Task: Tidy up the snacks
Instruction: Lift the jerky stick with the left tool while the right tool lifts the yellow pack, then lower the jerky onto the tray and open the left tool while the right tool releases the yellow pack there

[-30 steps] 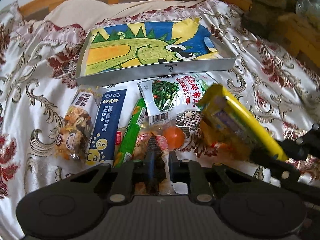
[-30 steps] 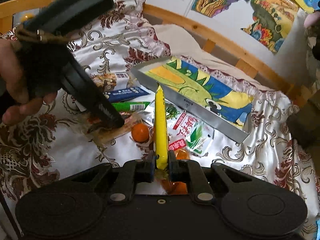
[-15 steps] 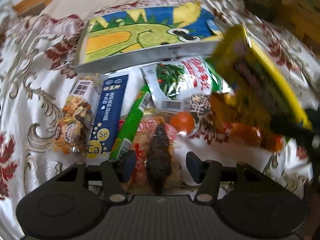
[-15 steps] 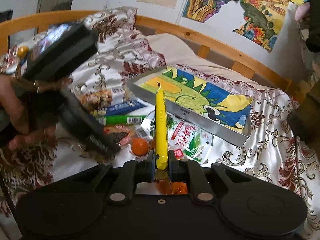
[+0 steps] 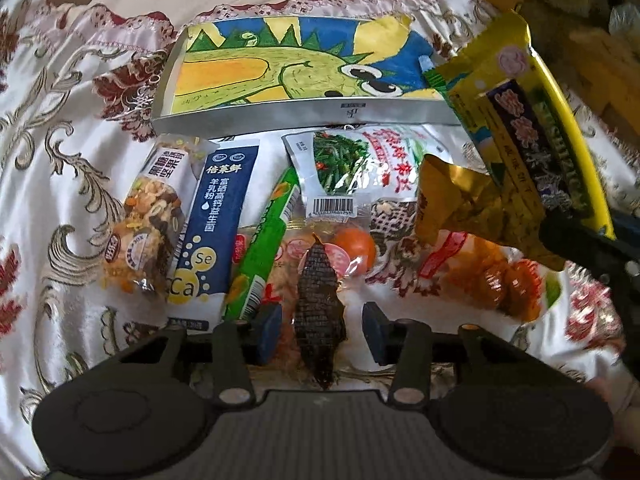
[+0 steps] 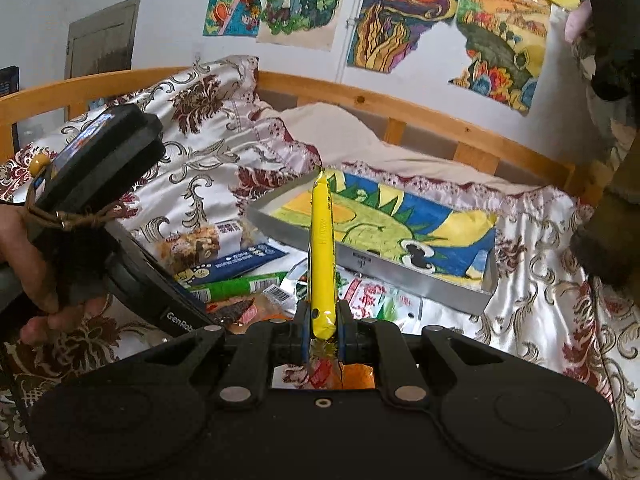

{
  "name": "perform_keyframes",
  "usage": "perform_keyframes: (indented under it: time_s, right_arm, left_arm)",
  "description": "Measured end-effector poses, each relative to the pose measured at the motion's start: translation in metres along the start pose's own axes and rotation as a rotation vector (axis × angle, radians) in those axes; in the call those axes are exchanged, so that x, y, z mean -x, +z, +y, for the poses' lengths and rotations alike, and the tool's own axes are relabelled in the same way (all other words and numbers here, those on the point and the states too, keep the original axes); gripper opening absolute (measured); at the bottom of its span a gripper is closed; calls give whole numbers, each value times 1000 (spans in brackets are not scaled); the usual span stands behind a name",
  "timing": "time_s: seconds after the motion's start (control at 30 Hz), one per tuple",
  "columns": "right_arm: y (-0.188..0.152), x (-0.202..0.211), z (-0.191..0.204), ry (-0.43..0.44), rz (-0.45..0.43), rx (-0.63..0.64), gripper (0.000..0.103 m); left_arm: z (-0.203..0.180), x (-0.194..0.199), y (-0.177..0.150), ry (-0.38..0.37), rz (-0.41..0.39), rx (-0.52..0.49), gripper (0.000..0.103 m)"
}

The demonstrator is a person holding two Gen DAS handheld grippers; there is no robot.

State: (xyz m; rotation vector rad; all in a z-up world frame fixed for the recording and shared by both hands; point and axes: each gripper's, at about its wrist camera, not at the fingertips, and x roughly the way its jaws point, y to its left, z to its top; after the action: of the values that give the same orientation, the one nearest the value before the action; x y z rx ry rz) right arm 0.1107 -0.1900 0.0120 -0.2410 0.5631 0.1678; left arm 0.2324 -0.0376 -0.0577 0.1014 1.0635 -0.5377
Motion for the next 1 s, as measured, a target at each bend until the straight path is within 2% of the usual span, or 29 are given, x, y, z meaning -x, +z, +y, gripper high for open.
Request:
perform_keyframes:
  time_s: [0.2, 0.33, 0.5, 0.67, 0.77, 1.0]
  right_arm:
    - [1, 2, -3, -23, -27, -4, 13]
    - [4, 6, -9, -25, -65, -36, 13]
    - [8, 8, -23, 20, -87, -131, 13]
    - [7, -3, -42, 75, -8, -279, 13]
    - [4, -12, -50, 74, 43, -334, 13]
    - [6, -23, -60, 70, 47, -371, 13]
  left_arm:
    - [-7, 13, 2, -58, -75, -13, 48]
    - [-8, 24, 6, -58, -143, -1, 48]
    - [-4, 35, 12, -68, -221, 31, 48]
    - [-1, 36, 14, -70, -231, 43, 48]
    - [0, 35, 14, -72, -231, 46, 48]
    - [3, 37, 18, -75, -263, 69, 48]
